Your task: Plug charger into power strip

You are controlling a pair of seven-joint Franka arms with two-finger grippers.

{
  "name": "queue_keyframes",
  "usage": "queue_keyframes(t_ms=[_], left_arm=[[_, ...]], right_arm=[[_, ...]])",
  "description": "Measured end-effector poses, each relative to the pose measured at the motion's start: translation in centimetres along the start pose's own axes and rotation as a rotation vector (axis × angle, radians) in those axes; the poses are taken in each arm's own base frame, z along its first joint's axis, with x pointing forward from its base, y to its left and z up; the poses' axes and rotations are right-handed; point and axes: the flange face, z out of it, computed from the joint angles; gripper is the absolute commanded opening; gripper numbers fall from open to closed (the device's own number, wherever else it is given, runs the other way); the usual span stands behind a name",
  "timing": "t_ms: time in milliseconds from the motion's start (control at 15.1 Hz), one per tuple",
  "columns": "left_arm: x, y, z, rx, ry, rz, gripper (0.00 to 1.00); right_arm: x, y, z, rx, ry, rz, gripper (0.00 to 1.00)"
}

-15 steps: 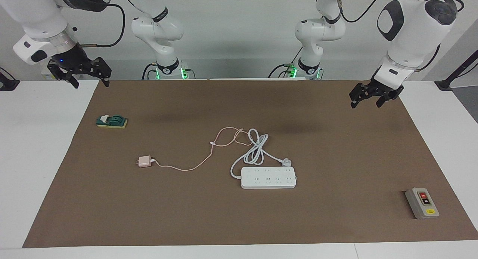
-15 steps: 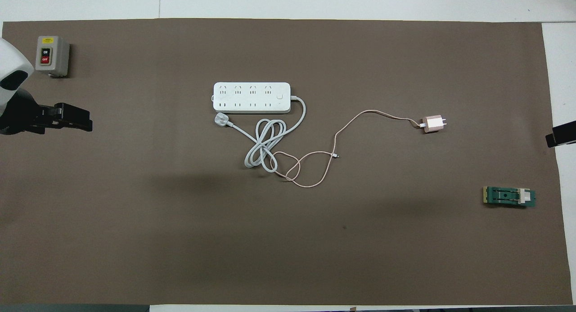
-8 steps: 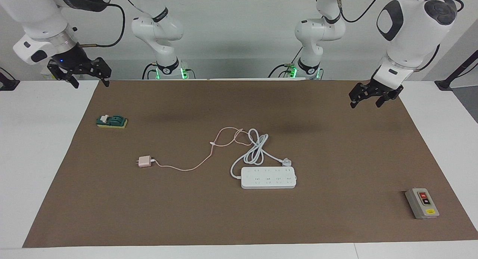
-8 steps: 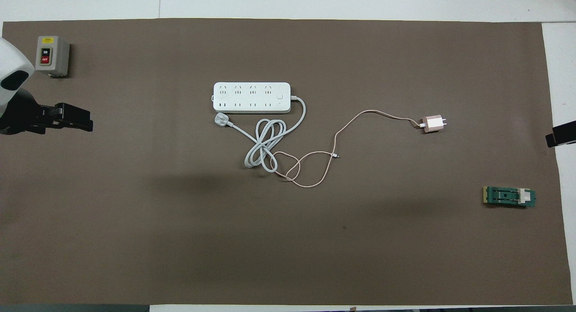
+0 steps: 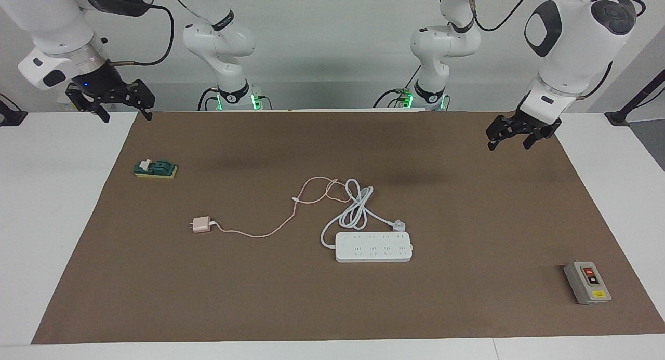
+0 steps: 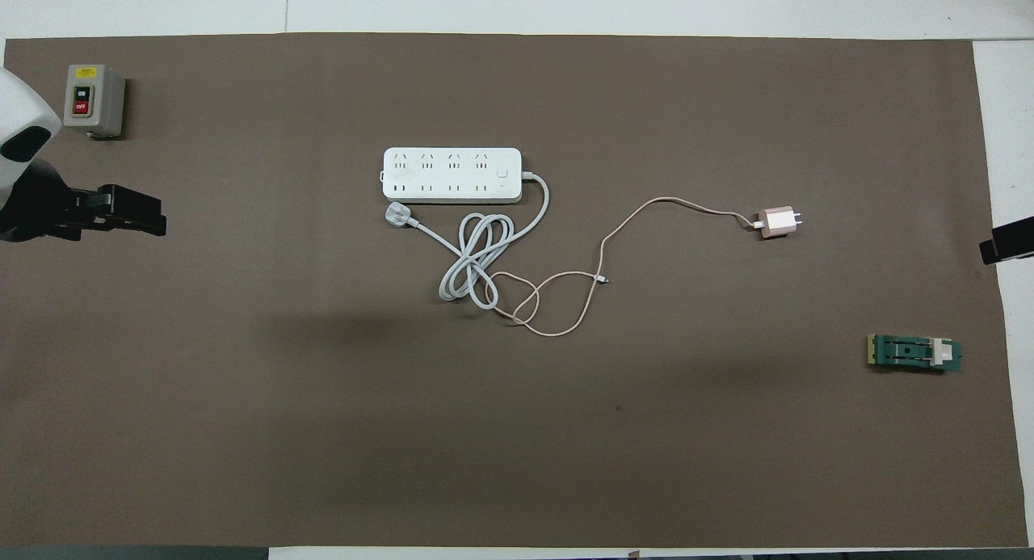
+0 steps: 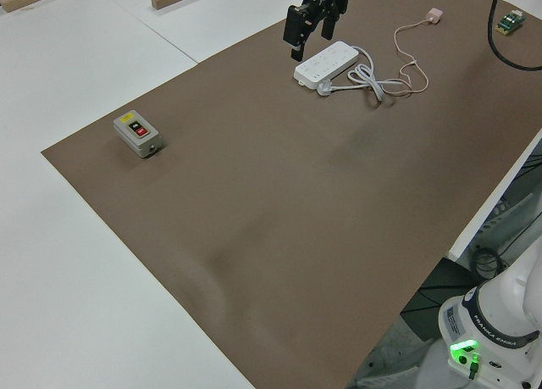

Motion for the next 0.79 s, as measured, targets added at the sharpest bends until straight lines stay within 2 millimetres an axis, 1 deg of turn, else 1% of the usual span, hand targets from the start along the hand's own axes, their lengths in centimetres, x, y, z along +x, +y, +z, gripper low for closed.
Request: queue_keyframes(t_ms=[264, 463, 595, 793], left_arm=[[0.0, 0.0, 0.0, 0.0, 0.0, 0.0, 1.0], [0.0, 0.3, 0.0, 0.0, 0.001, 0.006, 1.0], [0.0, 0.4, 0.0, 0.0, 0.001, 0.007, 1.0], [0.0, 0.6, 0.0, 0.0, 0.0, 0.01, 1.0]], right_arm=[[0.1, 0.0, 0.1, -0.001, 0.006, 0.03, 1.0], [0.5, -0.4, 0.9, 0.004, -0.005, 0.174, 1.0], [1.3, -1.2, 2.0, 0.011, -0.011, 0.284, 1.0], [3.1, -2.3, 4.7, 0.059, -0.05, 0.423, 1.0]])
